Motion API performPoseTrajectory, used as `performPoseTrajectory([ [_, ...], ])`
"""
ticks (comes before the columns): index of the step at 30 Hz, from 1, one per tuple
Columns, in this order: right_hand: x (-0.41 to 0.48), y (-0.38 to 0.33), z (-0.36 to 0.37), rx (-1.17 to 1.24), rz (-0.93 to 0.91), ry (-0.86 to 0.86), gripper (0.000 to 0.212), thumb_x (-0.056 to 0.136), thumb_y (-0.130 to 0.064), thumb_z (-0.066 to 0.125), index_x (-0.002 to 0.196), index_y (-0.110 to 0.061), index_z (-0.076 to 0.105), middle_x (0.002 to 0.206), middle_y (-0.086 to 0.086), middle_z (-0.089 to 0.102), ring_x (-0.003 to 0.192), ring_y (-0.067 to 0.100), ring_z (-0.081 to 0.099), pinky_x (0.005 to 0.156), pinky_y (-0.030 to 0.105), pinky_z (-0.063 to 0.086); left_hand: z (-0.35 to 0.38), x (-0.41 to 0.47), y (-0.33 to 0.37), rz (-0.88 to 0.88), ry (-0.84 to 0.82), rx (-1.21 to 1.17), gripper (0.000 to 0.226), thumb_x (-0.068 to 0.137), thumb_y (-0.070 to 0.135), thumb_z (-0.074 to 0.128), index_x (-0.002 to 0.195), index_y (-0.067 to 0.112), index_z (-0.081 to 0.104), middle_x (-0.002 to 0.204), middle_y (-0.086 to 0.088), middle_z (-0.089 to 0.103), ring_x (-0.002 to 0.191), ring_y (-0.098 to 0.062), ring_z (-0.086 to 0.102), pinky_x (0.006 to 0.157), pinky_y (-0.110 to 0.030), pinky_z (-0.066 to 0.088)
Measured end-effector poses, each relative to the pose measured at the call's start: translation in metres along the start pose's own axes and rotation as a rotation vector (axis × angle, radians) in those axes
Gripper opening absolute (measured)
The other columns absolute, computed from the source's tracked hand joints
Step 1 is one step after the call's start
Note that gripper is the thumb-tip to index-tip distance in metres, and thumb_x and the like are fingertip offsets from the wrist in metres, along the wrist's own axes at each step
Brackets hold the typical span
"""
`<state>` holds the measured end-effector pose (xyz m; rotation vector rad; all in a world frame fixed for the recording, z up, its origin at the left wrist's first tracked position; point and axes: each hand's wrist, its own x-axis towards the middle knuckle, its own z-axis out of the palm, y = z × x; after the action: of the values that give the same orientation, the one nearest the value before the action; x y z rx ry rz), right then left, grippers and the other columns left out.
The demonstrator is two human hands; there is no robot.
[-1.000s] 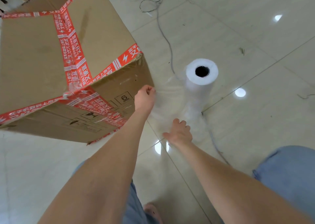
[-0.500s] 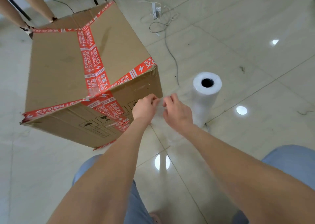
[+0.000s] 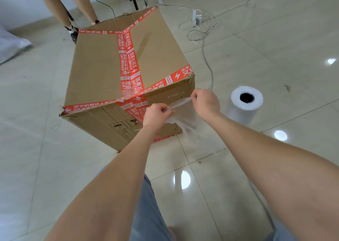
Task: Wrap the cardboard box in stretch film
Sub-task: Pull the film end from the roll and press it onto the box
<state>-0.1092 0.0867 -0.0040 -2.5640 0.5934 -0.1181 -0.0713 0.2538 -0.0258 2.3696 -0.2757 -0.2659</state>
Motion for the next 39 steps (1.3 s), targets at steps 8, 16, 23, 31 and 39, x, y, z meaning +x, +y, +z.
performPoseTrajectory([
  [8,0.007,0.003,-0.009,0.006,0.087,0.068,0.026,0.093,-0.006,0.047,0.105,-0.015,0.068,0.107,0.015,0.065,0.1,0.034,0.061,0.07,0.028,0.038,-0.014,-0.004,0.001,-0.114,0.174,-0.165,0.007,0.084,0.025,0.07,0.082,0.019,0.07,0.069,0.009,0.063,0.056,-0.007,0.054,0.053,-0.02,0.048],
  [16,0.0,0.002,-0.013,-0.106,-0.153,-0.181,0.051,0.087,-0.025,0.06,0.135,-0.029,0.045,0.123,0.001,0.059,0.109,0.028,0.059,0.08,0.032,0.044,-0.01,-0.009,0.01,0.022,-0.019,-0.075,0.012,0.094,0.025,0.057,0.091,0.02,0.067,0.07,0.006,0.065,0.047,-0.007,0.045,0.047,-0.02,0.041],
  [23,0.001,0.015,-0.013,-0.292,0.012,-0.16,0.028,0.091,-0.014,0.05,0.111,-0.021,0.067,0.116,0.007,0.063,0.108,0.032,0.06,0.082,0.031,0.046,-0.005,-0.015,0.003,0.017,-0.127,-0.002,0.005,0.088,0.025,0.065,0.087,0.02,0.066,0.068,0.006,0.062,0.055,-0.007,0.054,0.057,-0.022,0.052],
  [31,0.007,0.008,-0.013,-0.118,0.099,0.047,0.027,0.091,-0.01,0.047,0.105,-0.018,0.068,0.108,0.008,0.064,0.096,0.031,0.061,0.069,0.027,0.04,0.004,-0.012,0.0,-0.174,0.171,-0.17,0.009,0.09,0.015,0.063,0.097,0.013,0.067,0.076,0.003,0.065,0.056,-0.011,0.06,0.052,-0.023,0.051],
  [39,0.008,0.003,-0.002,0.154,0.123,0.173,0.015,0.092,-0.021,0.048,0.104,-0.024,0.057,0.093,0.004,0.064,0.073,0.025,0.048,0.059,0.028,0.033,0.009,-0.012,0.004,-0.203,0.339,-0.366,0.005,0.093,0.019,0.059,0.092,0.017,0.063,0.071,0.004,0.064,0.056,-0.01,0.061,0.058,-0.022,0.055],
])
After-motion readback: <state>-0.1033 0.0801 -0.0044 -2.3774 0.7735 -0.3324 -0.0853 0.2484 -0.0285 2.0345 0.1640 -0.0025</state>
